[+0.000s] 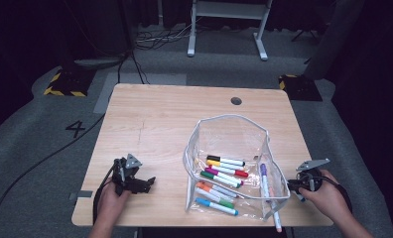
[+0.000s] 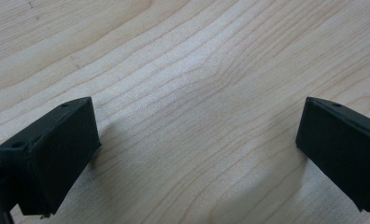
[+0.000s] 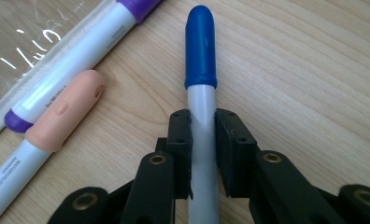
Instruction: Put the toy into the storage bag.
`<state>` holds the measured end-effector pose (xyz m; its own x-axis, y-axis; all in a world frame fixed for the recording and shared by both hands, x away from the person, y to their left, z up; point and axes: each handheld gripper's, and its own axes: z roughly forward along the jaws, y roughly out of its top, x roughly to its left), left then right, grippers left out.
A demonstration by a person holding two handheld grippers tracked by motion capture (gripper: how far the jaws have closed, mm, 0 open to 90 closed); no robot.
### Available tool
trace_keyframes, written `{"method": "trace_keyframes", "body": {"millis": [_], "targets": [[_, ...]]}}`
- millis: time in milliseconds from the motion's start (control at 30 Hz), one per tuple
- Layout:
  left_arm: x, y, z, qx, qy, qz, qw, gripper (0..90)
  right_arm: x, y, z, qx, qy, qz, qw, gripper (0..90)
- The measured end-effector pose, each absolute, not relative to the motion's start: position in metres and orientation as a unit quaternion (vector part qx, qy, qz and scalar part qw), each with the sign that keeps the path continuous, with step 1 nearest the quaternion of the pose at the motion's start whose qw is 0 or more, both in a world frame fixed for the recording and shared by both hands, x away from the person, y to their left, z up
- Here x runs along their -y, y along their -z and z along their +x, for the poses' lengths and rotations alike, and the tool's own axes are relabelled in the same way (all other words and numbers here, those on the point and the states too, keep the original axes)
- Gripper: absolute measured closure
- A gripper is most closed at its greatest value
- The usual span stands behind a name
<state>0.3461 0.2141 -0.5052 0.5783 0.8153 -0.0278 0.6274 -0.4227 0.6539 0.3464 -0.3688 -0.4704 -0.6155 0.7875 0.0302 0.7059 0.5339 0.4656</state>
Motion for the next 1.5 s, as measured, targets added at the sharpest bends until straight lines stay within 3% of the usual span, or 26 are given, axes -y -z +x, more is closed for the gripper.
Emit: {"method": "trace_keyframes", "body": {"millis": [333,1067,1500], "targets": [[-0.214,0.505,0.346,-0.434,-0.149,0.830,0.316,0.0,0.374,0.457,0.351,-0.855,-0.247,0.449,0.079,77.2],[-0.214,0.505,0.346,-0.434,-0.149,0.830,0.316,0.0,0.357,0.304,0.349,-0.866,-0.329,0.362,0.108,77.1],[-0.214,0.505,0.346,-0.434,-0.150,0.830,0.316,0.0,0.299,0.246,0.349,-0.890,-0.350,0.275,0.094,77.1]]}}
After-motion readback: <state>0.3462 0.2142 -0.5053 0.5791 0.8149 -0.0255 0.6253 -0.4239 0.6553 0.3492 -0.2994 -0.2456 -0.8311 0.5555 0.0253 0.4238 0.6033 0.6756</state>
